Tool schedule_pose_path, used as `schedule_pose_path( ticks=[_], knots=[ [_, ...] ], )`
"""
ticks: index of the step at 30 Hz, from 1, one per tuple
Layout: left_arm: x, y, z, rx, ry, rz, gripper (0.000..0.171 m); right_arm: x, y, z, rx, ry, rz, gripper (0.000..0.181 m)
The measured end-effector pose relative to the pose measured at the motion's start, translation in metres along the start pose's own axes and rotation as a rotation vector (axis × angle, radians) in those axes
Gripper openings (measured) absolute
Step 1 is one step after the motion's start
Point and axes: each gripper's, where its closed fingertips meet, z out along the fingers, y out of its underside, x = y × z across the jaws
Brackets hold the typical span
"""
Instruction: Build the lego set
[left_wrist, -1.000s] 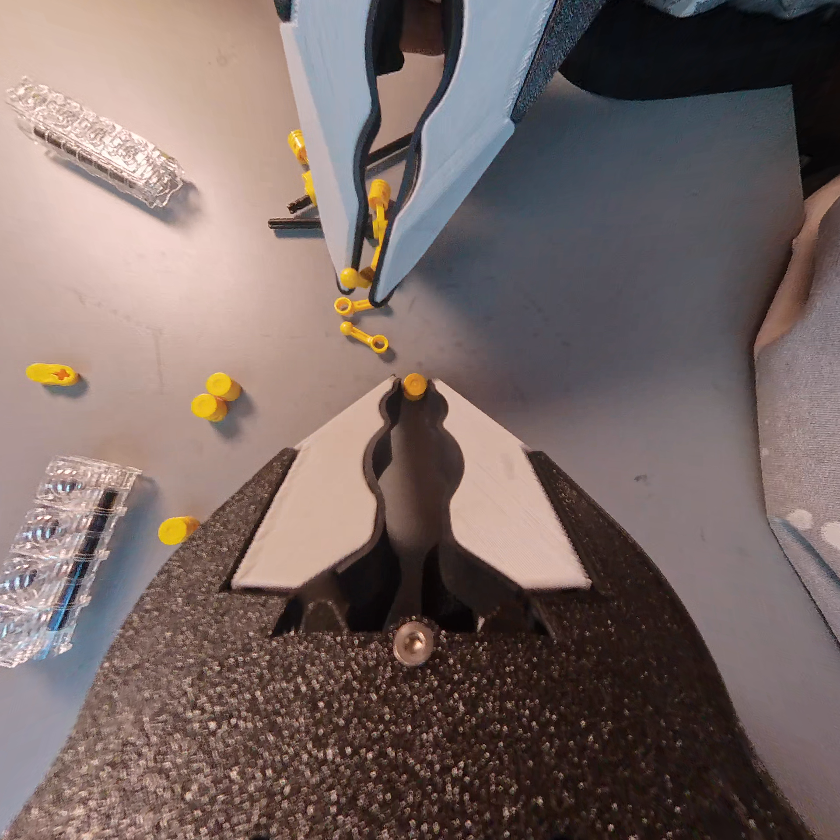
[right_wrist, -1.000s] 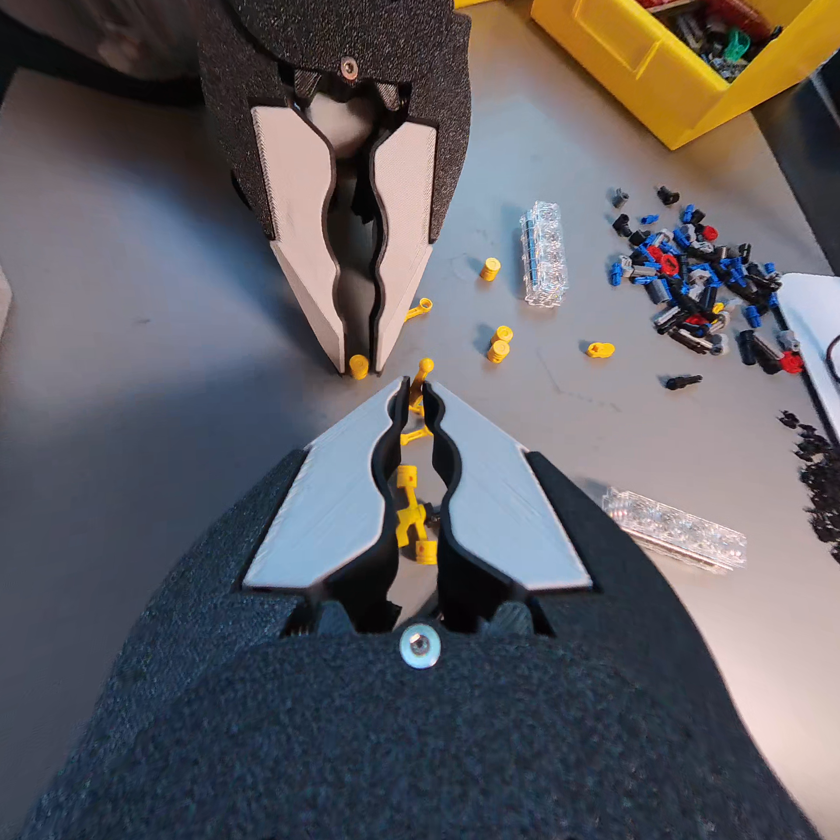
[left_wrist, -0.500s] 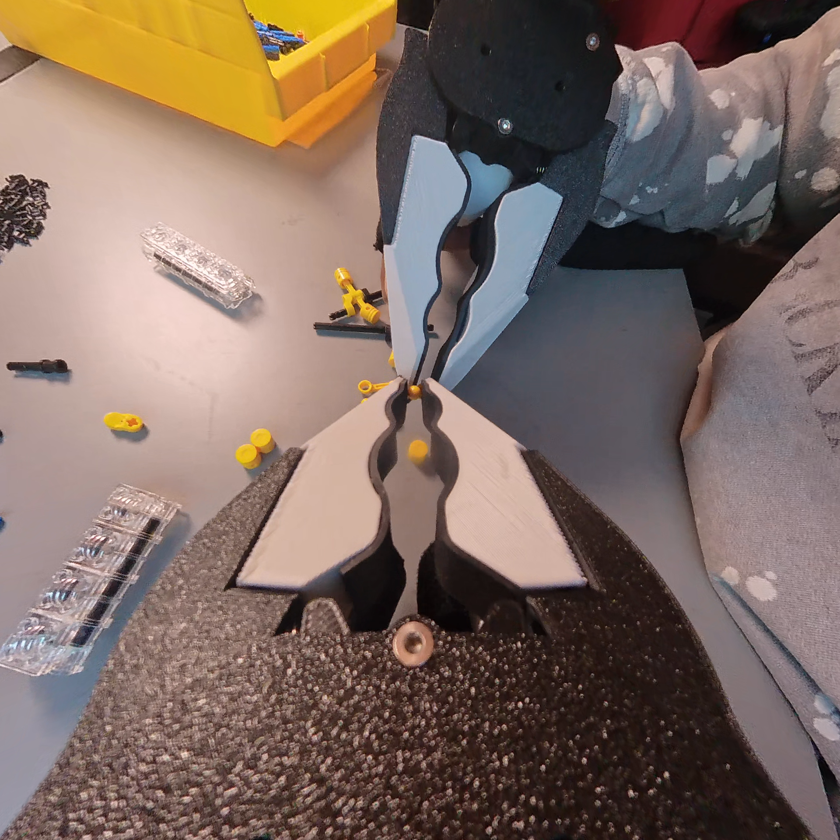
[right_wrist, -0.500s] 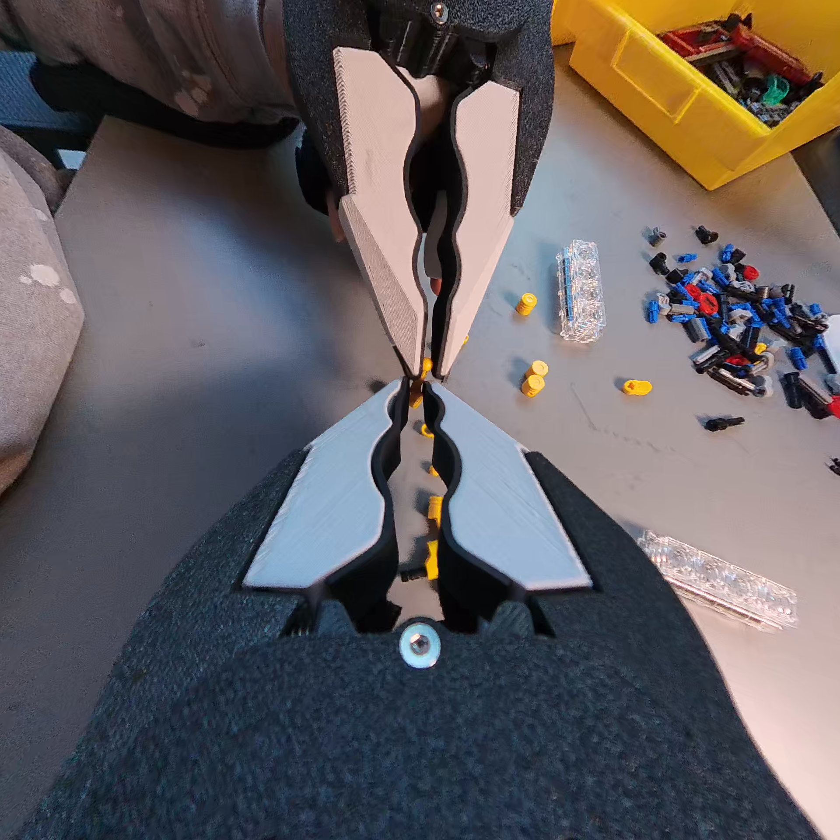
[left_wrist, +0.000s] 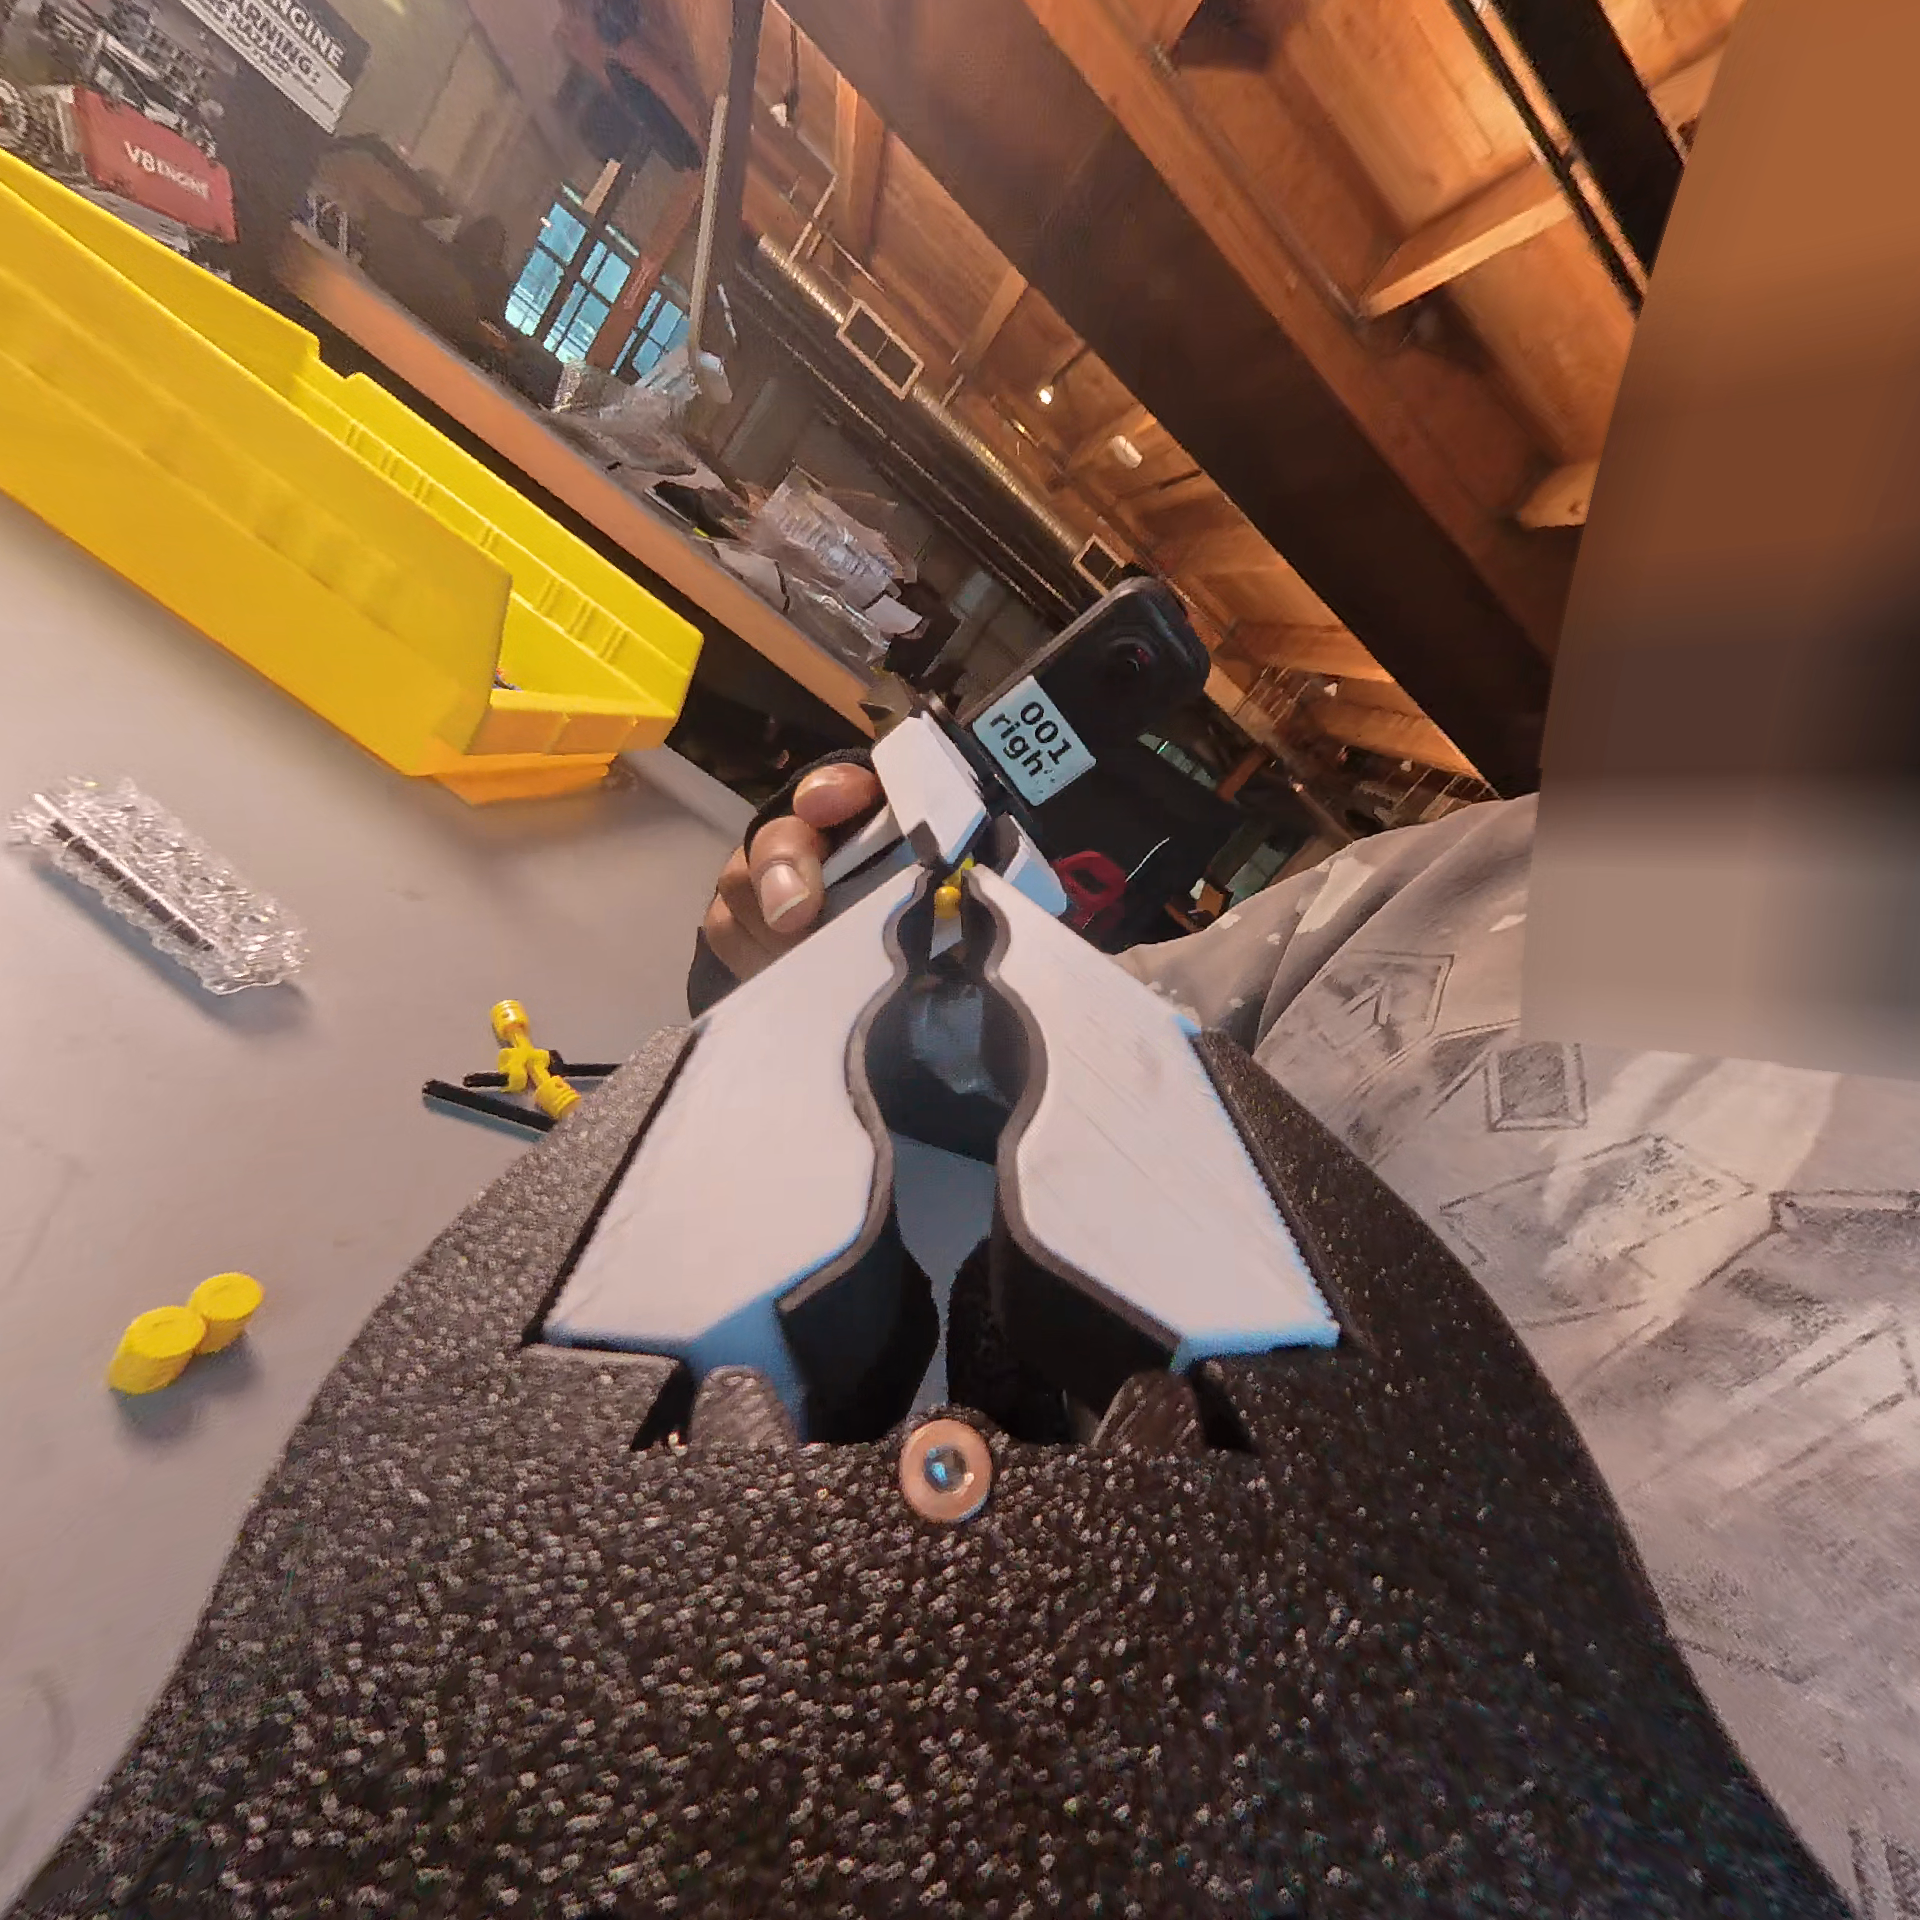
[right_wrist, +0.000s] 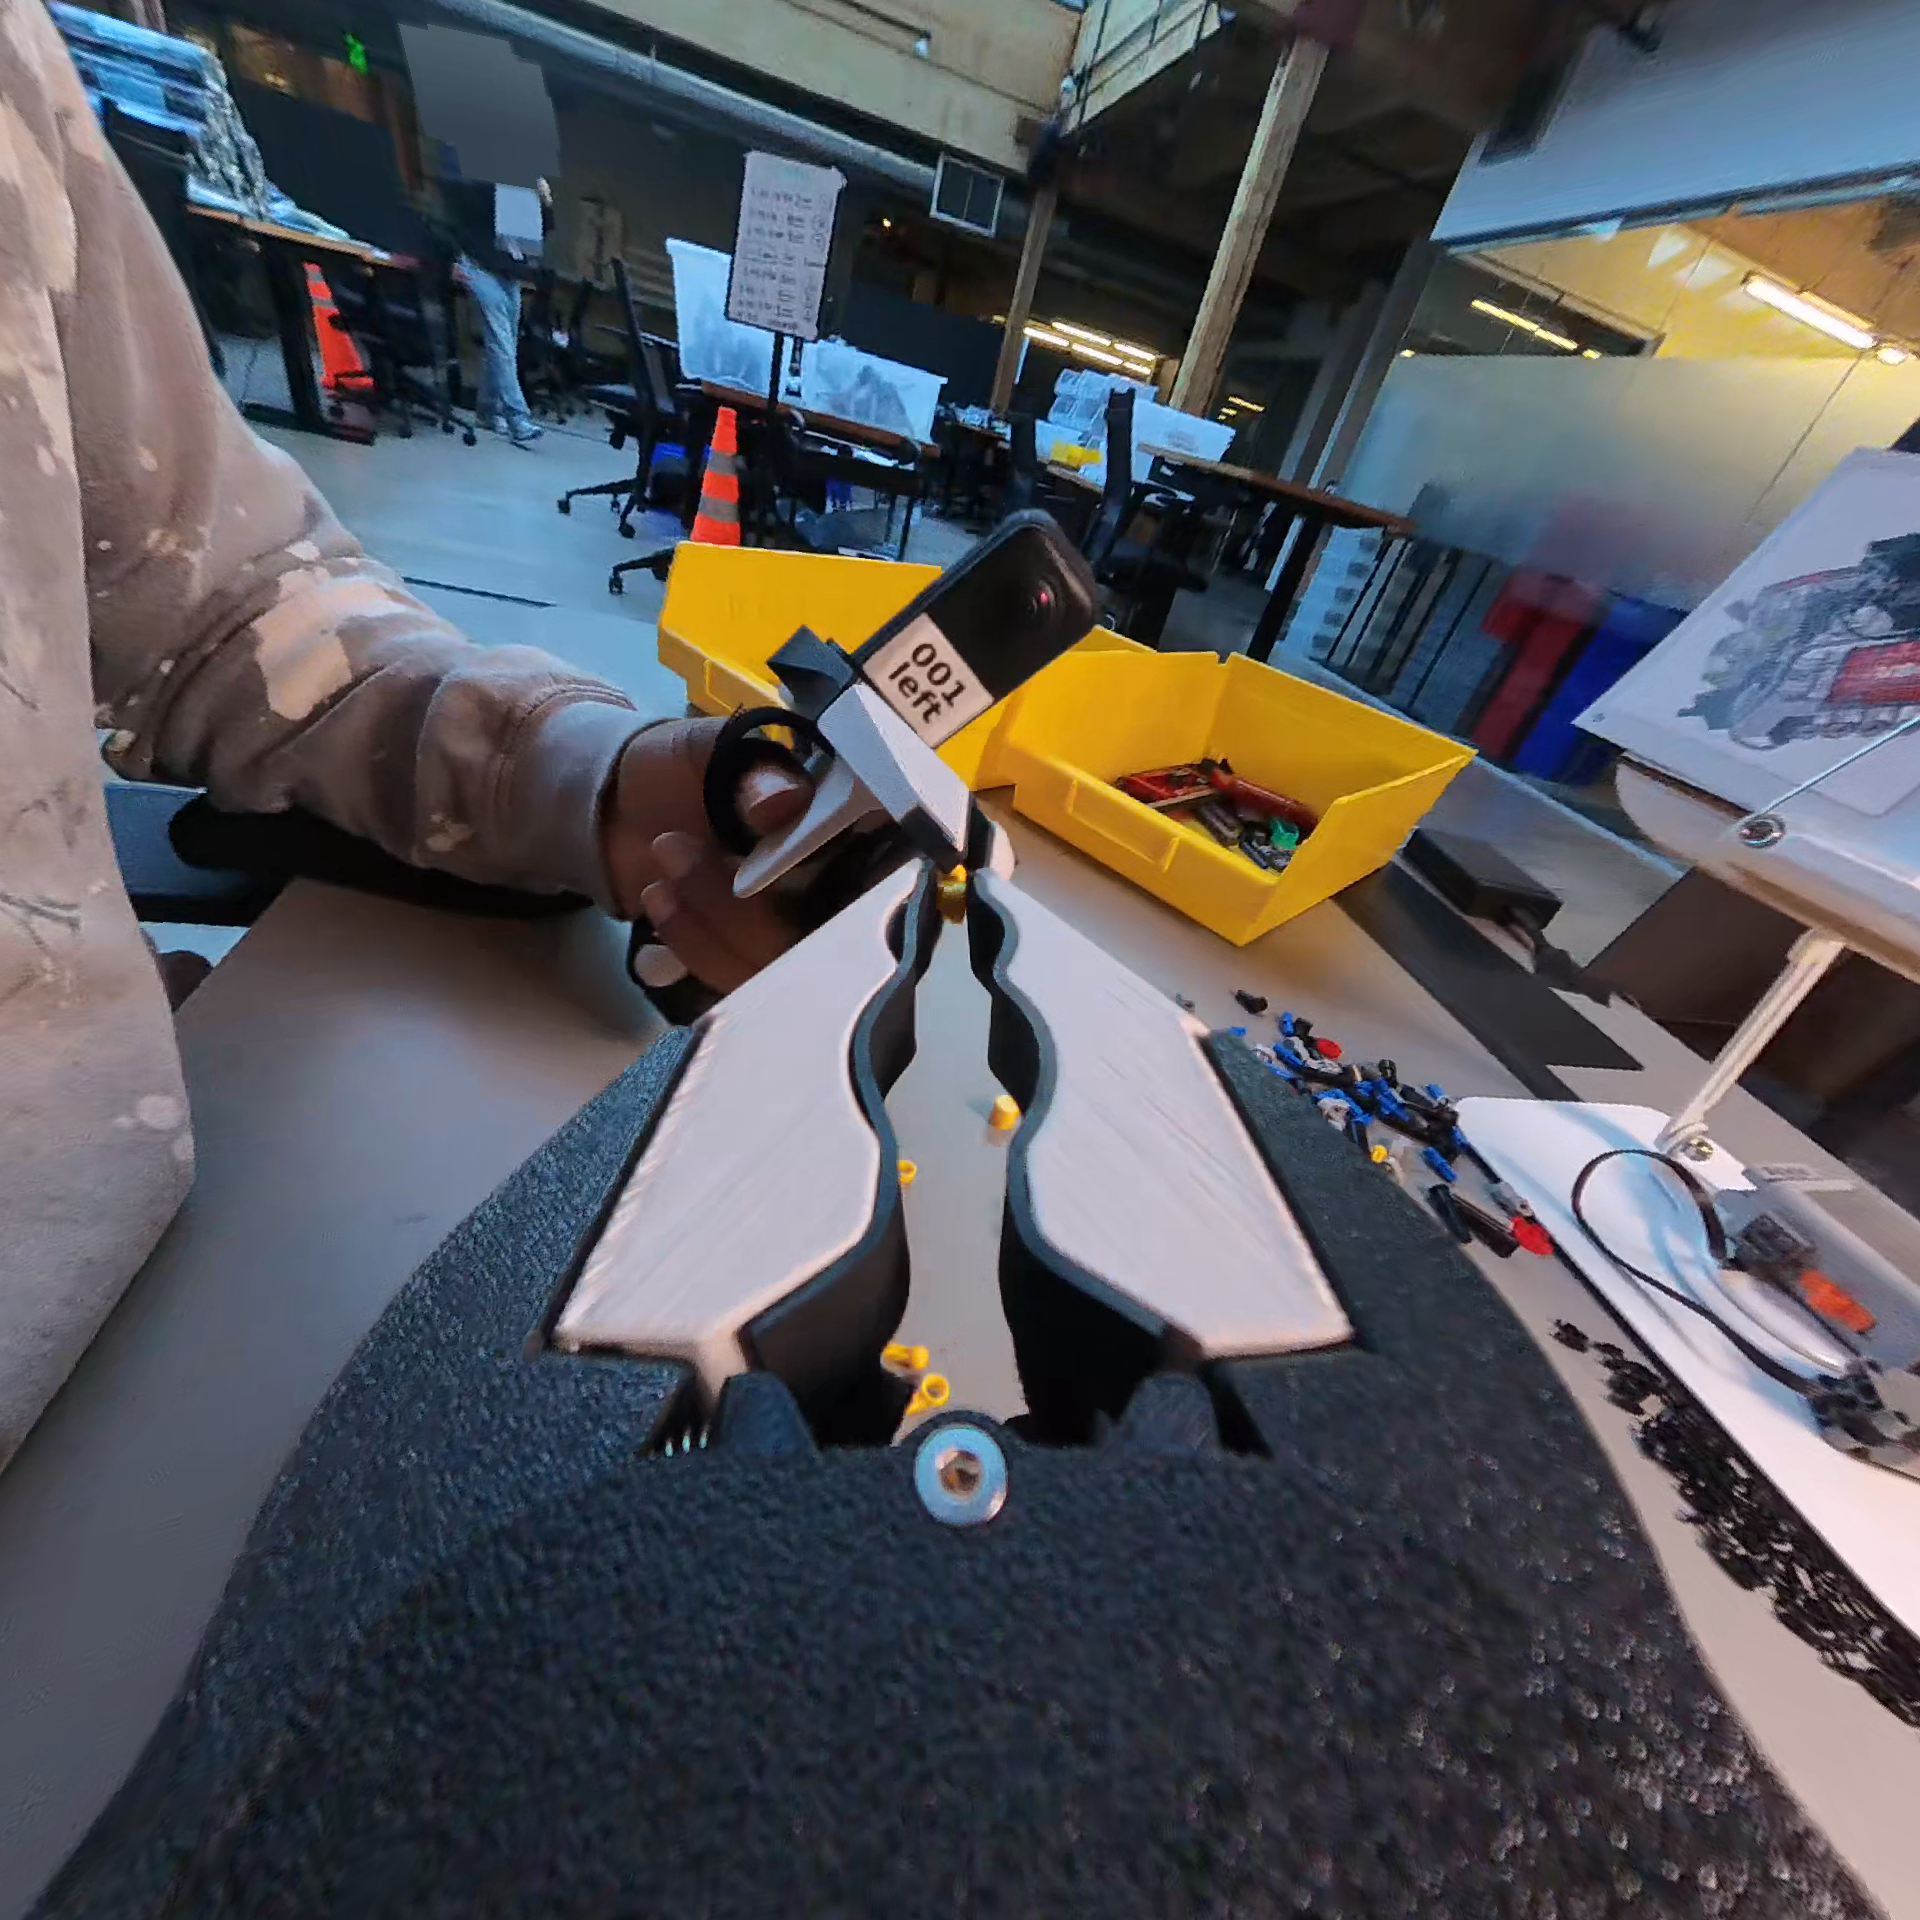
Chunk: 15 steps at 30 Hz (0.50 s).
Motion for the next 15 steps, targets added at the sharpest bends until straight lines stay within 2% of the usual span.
schedule_pose_path(
  ticks=[6,12,15],
  knots=[
    [0.0005,-0.0023,-0.0002,0.038,0.028,-0.058,0.004,0.0013,-0.0009,0.0007,-0.022,0.044,-0.069,0.005],
    [0.0063,-0.0019,0.0005,0.018,0.044,-0.028,0.004,-0.0019,-0.0059,-0.0001,0.001,0.006,-0.006,0.005],
    [0.0091,-0.0002,0.0003,-0.016,0.032,0.04,0.005,-0.0049,-0.0072,-0.0008,0.015,-0.035,0.047,0.004]
  ],
)
